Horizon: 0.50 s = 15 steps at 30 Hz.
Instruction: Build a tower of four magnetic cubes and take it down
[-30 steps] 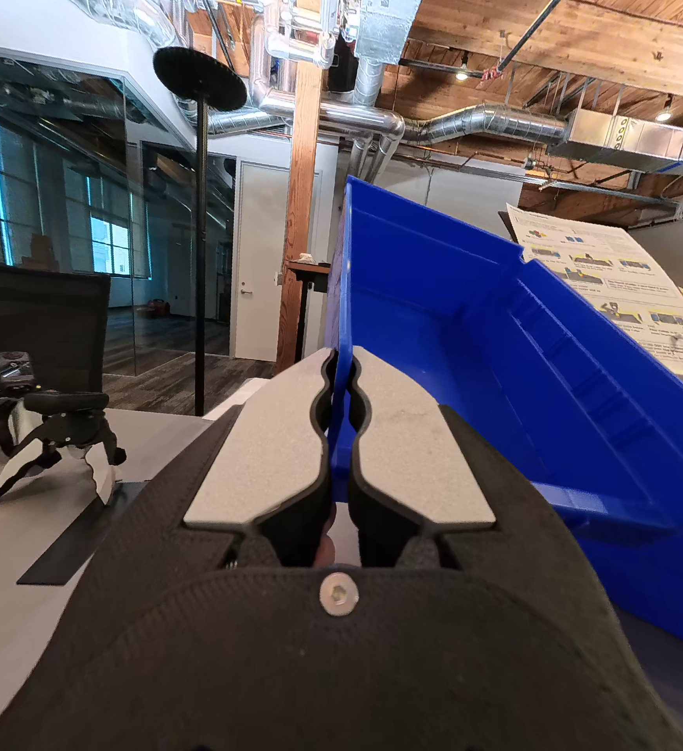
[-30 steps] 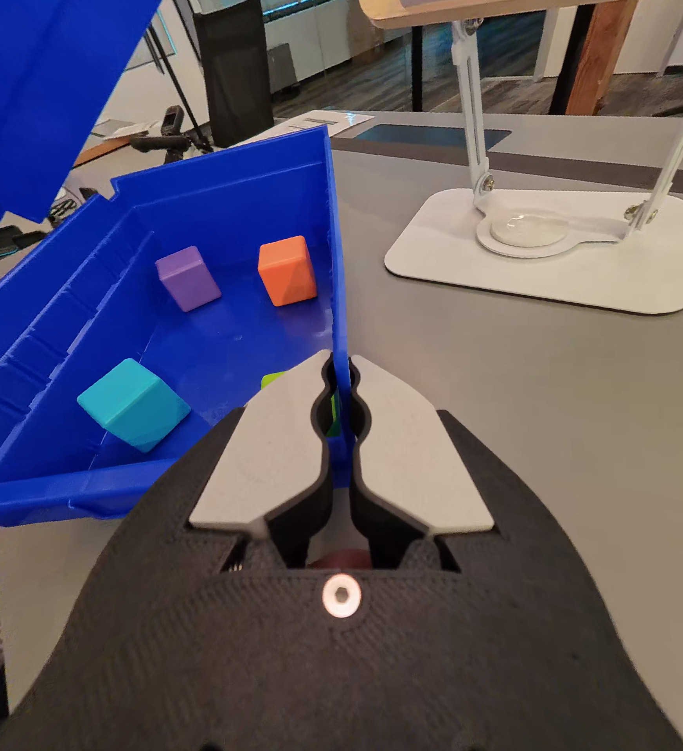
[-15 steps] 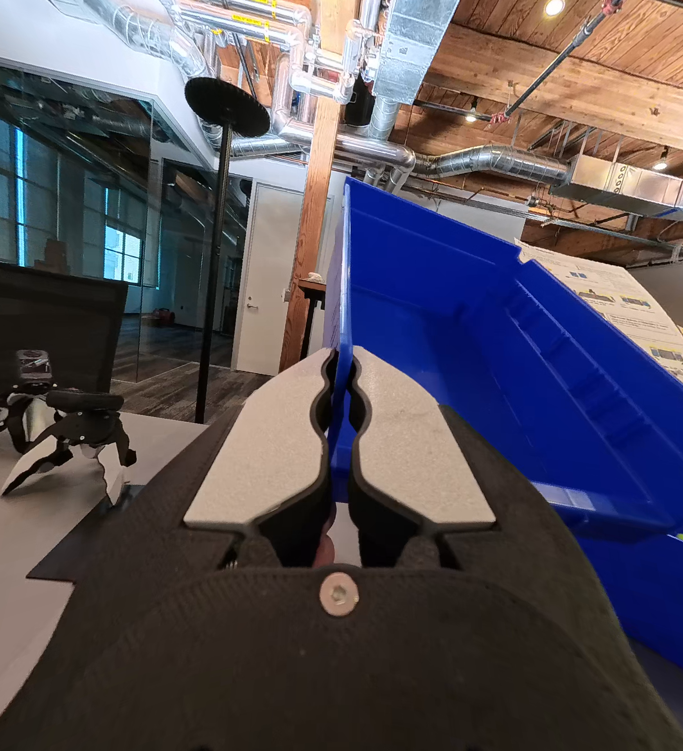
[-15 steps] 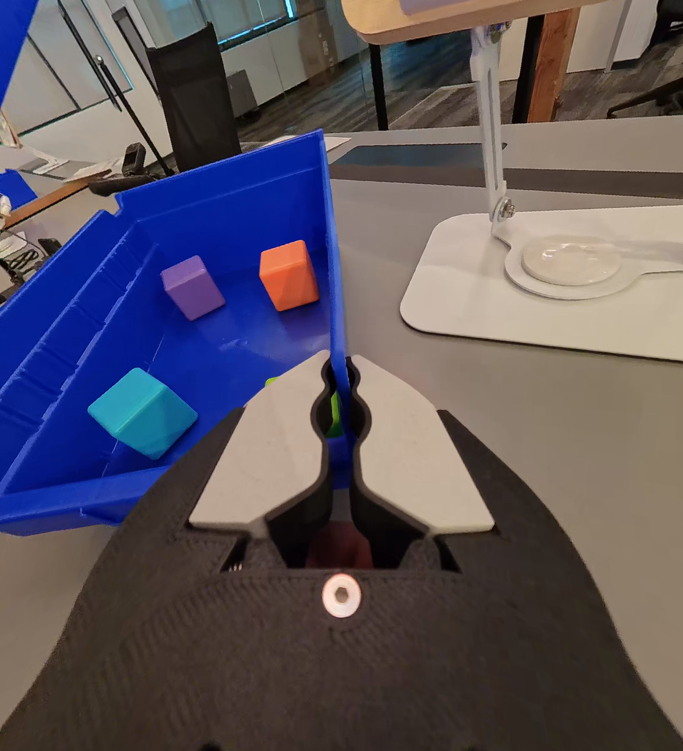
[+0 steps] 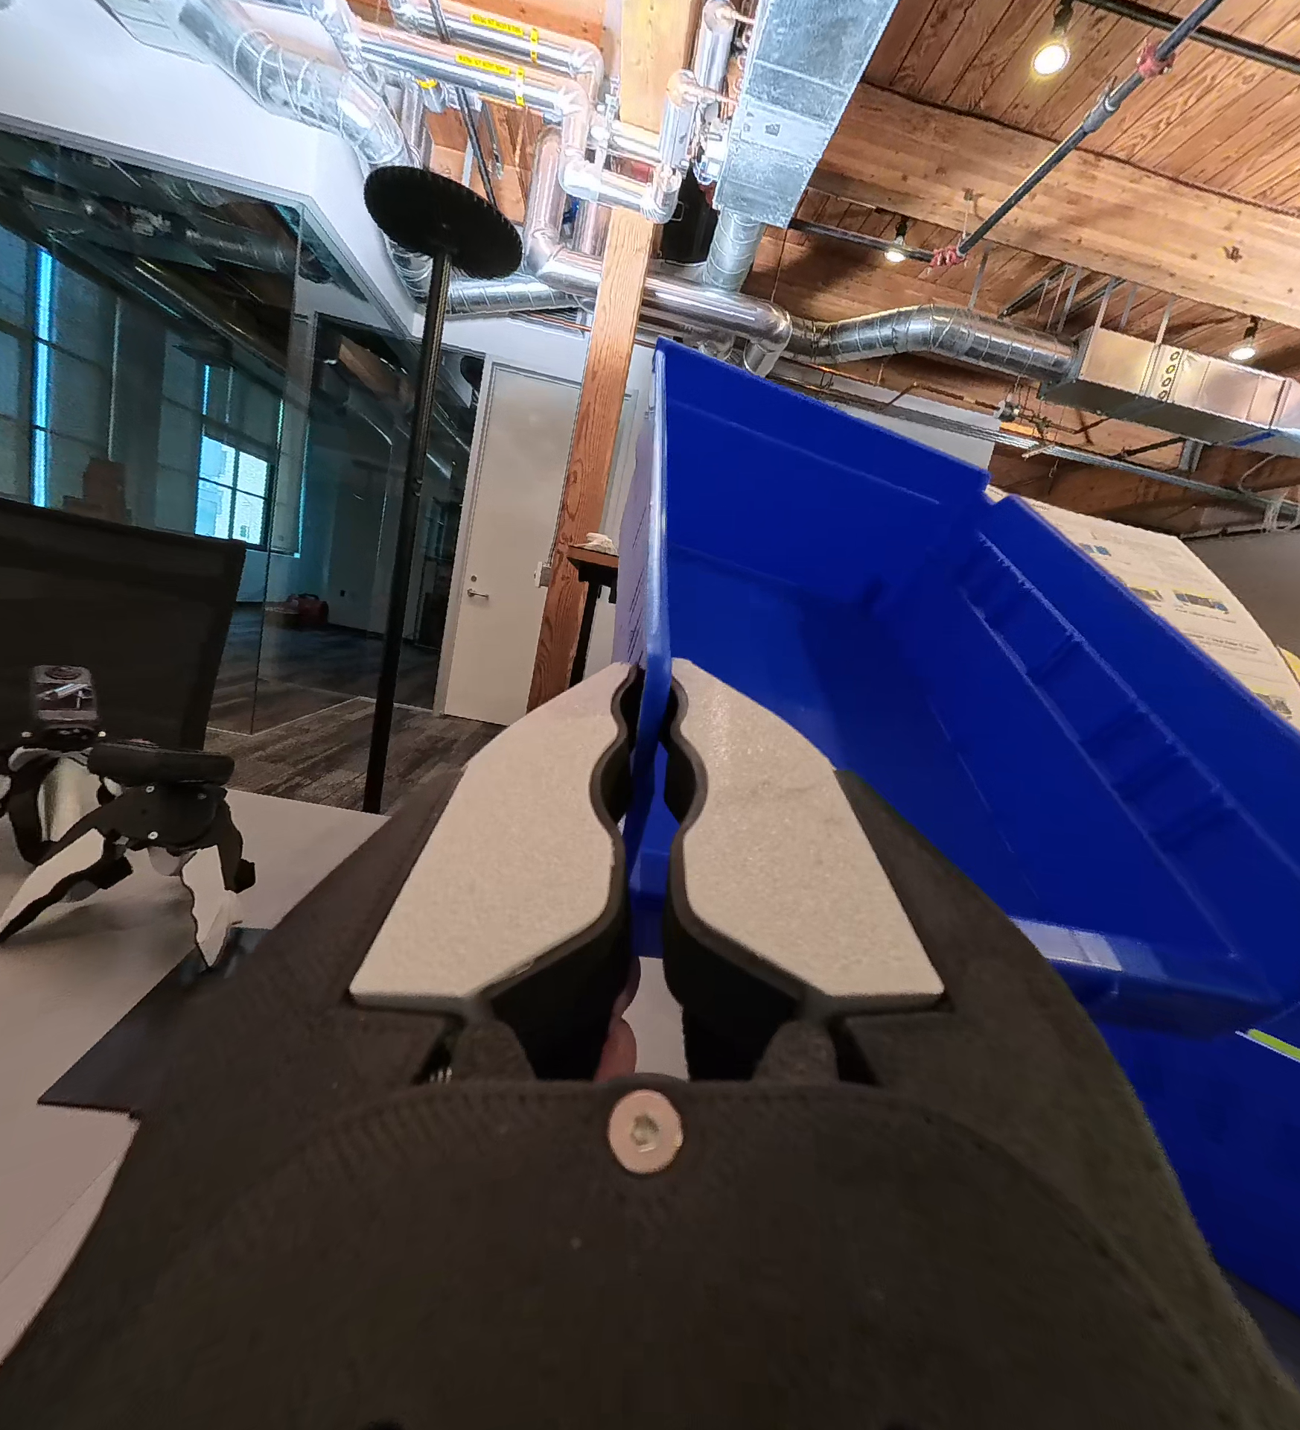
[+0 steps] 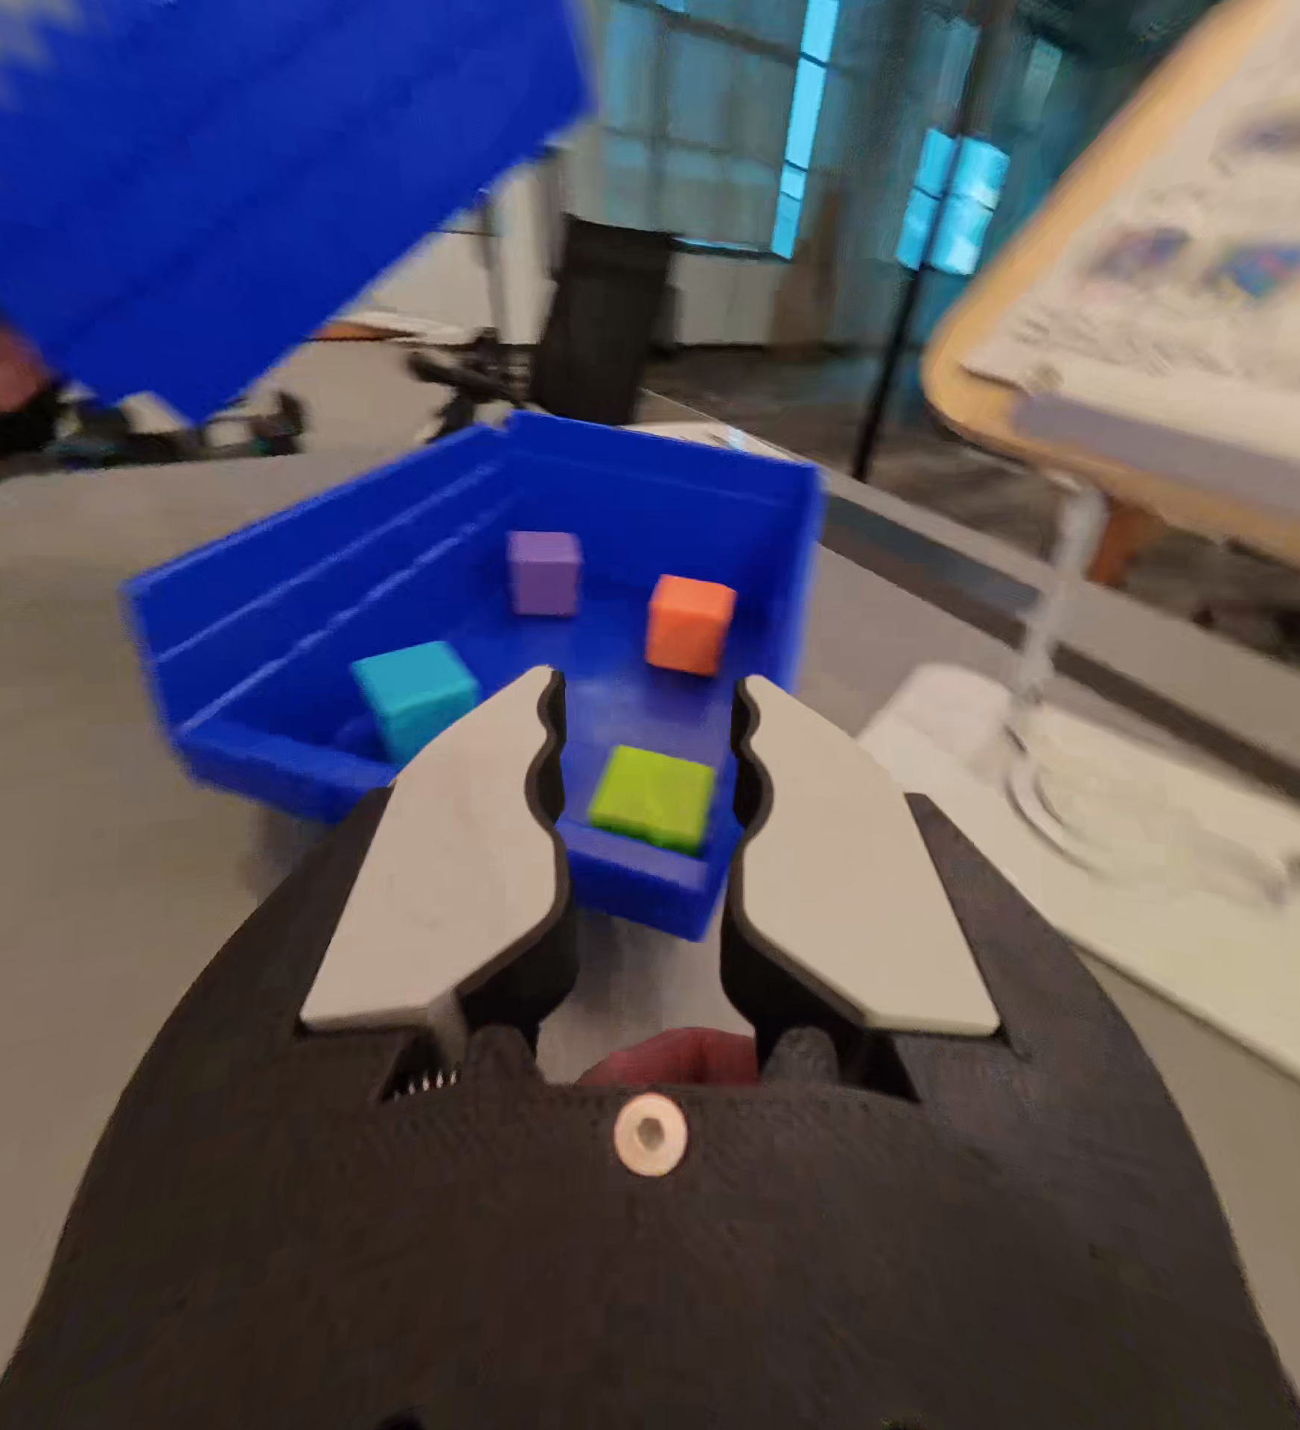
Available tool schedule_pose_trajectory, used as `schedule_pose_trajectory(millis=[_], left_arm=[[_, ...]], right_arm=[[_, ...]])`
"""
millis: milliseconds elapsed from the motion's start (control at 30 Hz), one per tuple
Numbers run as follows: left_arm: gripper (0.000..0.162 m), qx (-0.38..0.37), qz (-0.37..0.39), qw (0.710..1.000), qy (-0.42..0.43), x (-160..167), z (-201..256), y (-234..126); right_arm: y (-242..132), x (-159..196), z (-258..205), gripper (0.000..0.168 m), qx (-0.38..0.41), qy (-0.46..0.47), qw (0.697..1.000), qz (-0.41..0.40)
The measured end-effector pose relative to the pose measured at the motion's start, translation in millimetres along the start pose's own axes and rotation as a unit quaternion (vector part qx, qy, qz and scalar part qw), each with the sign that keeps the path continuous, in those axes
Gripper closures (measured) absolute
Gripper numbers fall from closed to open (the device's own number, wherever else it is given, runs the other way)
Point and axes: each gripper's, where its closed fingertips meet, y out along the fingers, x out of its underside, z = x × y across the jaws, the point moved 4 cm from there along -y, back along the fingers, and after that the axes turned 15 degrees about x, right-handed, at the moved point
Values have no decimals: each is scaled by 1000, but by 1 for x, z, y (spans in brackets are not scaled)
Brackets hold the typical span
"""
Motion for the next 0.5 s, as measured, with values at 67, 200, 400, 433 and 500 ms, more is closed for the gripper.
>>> schedule_pose_trajectory(millis=[67,200,400,433,500], left_arm=[[159,1,2,1000,-2,0,0,1],[159,4,1,1000,-1,0,3,3],[159,10,2,1000,-1,-1,6,5],[159,11,2,1000,-2,-1,6,5],[159,11,3,1000,-6,0,5,6]], right_arm=[[-8,-2,-31,127,-86,-70,994,0],[-5,16,-70,123,-177,-163,969,-50],[14,43,-88,124,-211,-241,942,-100],[17,46,-90,128,-214,-248,939,-107],[25,48,-91,141,-199,-257,939,-109]])
